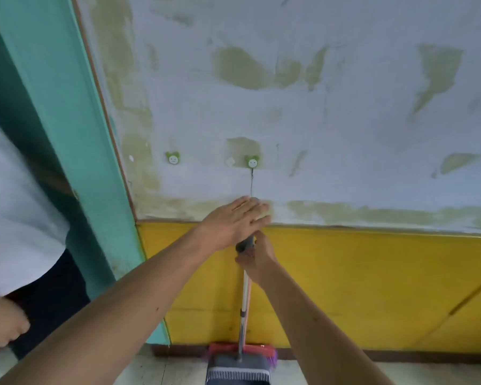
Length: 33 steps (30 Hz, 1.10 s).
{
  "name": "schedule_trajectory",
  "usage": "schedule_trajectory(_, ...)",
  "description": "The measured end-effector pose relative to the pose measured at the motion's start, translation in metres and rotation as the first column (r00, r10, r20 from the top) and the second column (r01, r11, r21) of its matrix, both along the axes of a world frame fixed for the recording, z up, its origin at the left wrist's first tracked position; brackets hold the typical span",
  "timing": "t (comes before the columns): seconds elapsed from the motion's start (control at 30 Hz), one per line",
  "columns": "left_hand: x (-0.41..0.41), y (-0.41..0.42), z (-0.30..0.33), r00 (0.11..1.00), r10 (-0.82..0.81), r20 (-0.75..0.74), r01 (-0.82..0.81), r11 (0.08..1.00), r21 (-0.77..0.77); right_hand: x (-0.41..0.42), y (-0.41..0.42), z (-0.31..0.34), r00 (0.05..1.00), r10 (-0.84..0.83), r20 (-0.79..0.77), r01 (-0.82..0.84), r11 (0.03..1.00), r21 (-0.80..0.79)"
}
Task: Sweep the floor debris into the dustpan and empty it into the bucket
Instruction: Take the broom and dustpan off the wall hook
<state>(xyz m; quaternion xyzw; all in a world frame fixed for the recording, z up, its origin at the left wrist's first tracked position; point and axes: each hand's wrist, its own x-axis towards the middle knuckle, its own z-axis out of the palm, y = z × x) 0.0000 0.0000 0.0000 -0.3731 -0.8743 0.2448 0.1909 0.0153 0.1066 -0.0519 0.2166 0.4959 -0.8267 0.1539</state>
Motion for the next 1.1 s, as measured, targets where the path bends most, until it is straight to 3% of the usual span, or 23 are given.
schedule_trajectory(0.1, -0.032, 0.019, 0.000, 0.989, -0.116, -0.092, 0.104, 0.986, -0.132, -0.023, -0.007, -0.008, 0.993, -0.097, 0.060, 0.100, 0.994, -0.052)
schedule_trajectory(0.2, -0.055, 0.030, -0.008, 0.995, 0.020, 0.098, 0.009, 0.957, -0.291, -0.034, 0.002, -0.006, 0.987, -0.050, 0.153, 0.055, 0.998, -0.025)
schedule_trajectory(0.4, -0.062, 0.041, 0.022, 0.997, 0.036, 0.072, -0.007, 0.930, -0.367, -0.035, 0.033, 0.047, 0.947, 0.222, 0.232, -0.225, 0.974, -0.015)
schedule_trajectory(0.57, -0.035, 0.042, 0.069, 0.987, -0.064, -0.148, 0.007, 0.934, -0.357, -0.020, 0.049, 0.099, 0.868, 0.485, 0.102, -0.489, 0.872, 0.015)
schedule_trajectory(0.63, -0.028, 0.040, 0.073, 0.982, 0.154, -0.109, -0.187, 0.886, -0.424, -0.011, 0.052, 0.114, 0.813, 0.580, 0.044, -0.582, 0.813, 0.036)
schedule_trajectory(0.7, -0.011, 0.045, 0.084, 0.863, 0.442, -0.247, -0.504, 0.796, -0.336, -0.001, 0.054, 0.125, 0.750, 0.661, -0.008, -0.659, 0.749, 0.072)
schedule_trajectory(0.73, 0.001, 0.046, 0.092, 0.773, 0.555, -0.306, -0.633, 0.709, -0.313, 0.004, 0.053, 0.129, 0.709, 0.703, -0.044, -0.696, 0.709, 0.109)
schedule_trajectory(0.83, 0.024, 0.040, 0.098, 0.679, 0.734, 0.017, -0.580, 0.551, -0.600, 0.021, 0.051, 0.134, 0.595, 0.799, -0.083, -0.774, 0.598, 0.209)
schedule_trajectory(0.87, 0.035, 0.037, 0.104, 0.663, 0.748, 0.024, -0.567, 0.523, -0.636, 0.027, 0.049, 0.132, 0.580, 0.811, -0.079, -0.779, 0.580, 0.238)
schedule_trajectory(0.97, 0.067, 0.026, 0.117, 0.647, 0.763, -0.015, -0.576, 0.476, -0.664, 0.047, 0.046, 0.123, 0.631, 0.770, -0.095, -0.742, 0.635, 0.217)
schedule_trajectory(1.1, 0.104, 0.016, 0.115, 0.603, 0.796, 0.044, -0.619, 0.502, -0.604, 0.078, 0.026, 0.093, 0.880, 0.458, -0.125, -0.455, 0.889, 0.048)
